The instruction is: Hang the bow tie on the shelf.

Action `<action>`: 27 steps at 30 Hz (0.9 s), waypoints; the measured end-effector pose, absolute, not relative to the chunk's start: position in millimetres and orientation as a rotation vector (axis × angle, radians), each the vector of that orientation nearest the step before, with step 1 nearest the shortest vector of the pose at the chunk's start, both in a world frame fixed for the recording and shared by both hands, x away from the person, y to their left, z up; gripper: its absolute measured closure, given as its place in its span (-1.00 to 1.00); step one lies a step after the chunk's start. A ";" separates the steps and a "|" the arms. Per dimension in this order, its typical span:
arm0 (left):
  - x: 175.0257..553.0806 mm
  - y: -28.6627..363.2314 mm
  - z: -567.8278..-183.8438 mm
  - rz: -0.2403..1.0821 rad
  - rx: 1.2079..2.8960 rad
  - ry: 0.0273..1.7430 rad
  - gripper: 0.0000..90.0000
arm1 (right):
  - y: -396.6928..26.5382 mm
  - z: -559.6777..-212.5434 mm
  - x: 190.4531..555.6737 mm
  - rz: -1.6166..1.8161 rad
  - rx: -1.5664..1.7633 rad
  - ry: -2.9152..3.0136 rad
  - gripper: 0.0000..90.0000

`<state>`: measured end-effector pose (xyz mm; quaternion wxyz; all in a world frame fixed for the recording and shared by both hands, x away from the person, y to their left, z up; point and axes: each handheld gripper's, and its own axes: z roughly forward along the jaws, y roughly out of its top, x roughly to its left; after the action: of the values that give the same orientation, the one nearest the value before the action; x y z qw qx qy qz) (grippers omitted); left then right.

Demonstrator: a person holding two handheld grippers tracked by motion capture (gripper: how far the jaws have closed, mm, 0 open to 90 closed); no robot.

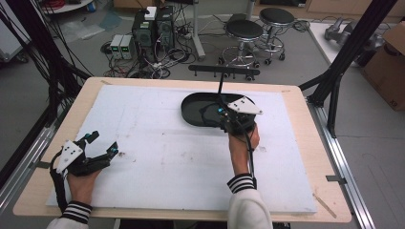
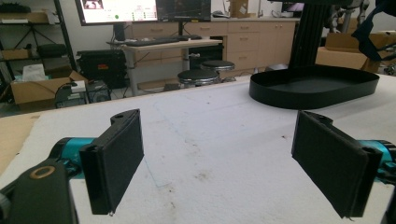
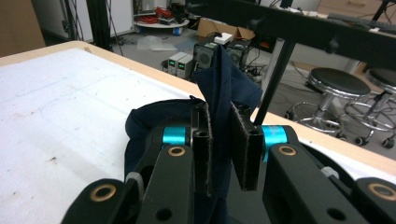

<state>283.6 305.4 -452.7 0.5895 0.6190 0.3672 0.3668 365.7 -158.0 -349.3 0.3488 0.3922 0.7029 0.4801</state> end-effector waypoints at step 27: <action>283.5 305.5 -452.8 0.853 1.440 0.852 -0.62 | -151.6 -317.4 400.5 1.297 0.985 1.703 0.77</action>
<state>283.5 305.5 -452.8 0.5907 0.6187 0.3661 0.3664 400.5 -151.6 -317.4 0.3826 0.3861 0.6678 0.5085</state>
